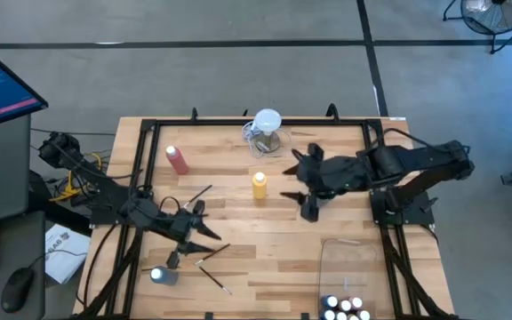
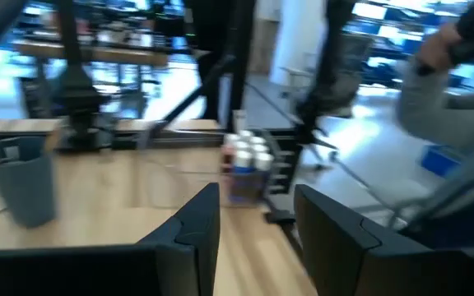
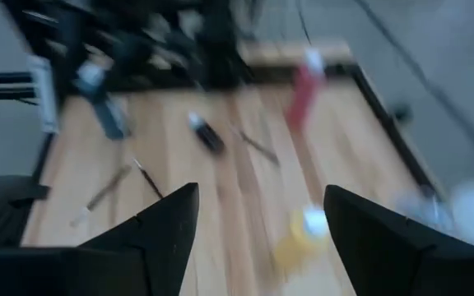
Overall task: Pick & Place Paint Supplies
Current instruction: Put the black silver paintbrush into the blue cup
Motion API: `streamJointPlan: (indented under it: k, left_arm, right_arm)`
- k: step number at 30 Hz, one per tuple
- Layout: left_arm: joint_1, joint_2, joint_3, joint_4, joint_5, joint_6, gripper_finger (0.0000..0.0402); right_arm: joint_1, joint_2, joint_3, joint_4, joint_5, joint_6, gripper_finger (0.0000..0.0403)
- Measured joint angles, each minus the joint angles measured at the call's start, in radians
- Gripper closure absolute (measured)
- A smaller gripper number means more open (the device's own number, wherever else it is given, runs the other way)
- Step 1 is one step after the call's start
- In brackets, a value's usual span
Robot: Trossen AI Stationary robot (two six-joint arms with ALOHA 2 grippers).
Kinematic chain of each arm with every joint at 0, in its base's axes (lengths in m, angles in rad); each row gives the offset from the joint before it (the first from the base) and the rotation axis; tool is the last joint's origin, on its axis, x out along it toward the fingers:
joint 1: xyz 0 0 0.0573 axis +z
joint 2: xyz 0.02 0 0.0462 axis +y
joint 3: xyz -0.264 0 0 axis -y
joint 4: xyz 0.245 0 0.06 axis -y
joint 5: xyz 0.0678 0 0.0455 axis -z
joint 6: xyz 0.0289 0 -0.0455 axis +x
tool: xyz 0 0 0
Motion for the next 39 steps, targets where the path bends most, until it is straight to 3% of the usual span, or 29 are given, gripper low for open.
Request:
streamJointPlan:
  k: [3, 7, 14, 16, 19, 22, 29, 34, 39]
  left_arm:
    - [0.000, -0.003, 0.000, 0.005, 0.033, 0.001, 0.0275]
    - [-0.006, -0.011, 0.001, -0.042, 0.047, -0.033, 0.0275]
    - [-0.006, -0.007, 0.000, -0.365, -0.054, -0.187, 0.0275]
    - [-0.005, -0.007, 0.000, -0.423, -0.065, -0.229, 0.0275]
    - [-0.008, -0.007, 0.000, -0.471, -0.022, -0.284, 0.0275]
    - [-0.033, -0.007, 0.000, -0.514, -0.003, -0.326, 0.0275]
    - [-0.107, 0.014, 0.000, -0.571, -0.010, -0.383, 0.0275]
    - [-0.135, 0.151, 0.000, -0.605, -0.018, -0.451, 0.0275]
    - [-0.116, 0.325, 0.015, -0.608, 0.000, -0.451, 0.0275]
  right_arm:
    - [0.038, 0.039, 0.004, 0.118, -0.001, -0.131, 0.0148]
    - [0.081, 0.133, 0.000, 0.149, -0.003, -0.246, 0.0148]
    - [0.073, 0.384, -0.001, 0.121, 0.007, -0.343, 0.0148]
    - [0.041, 0.447, -0.002, 0.126, 0.010, -0.290, 0.0148]
    - [-0.020, 0.523, -0.002, 0.135, -0.057, -0.218, 0.0148]
    - [-0.060, 0.581, -0.002, 0.223, -0.173, -0.251, 0.0148]
    - [-0.061, 0.582, -0.047, 0.630, -0.450, -0.441, 0.0148]
    - [-0.065, 0.571, -0.110, 0.762, -0.474, -0.461, 0.0148]
    - [-0.058, 0.574, -0.183, 0.785, -0.442, -0.407, 0.0148]
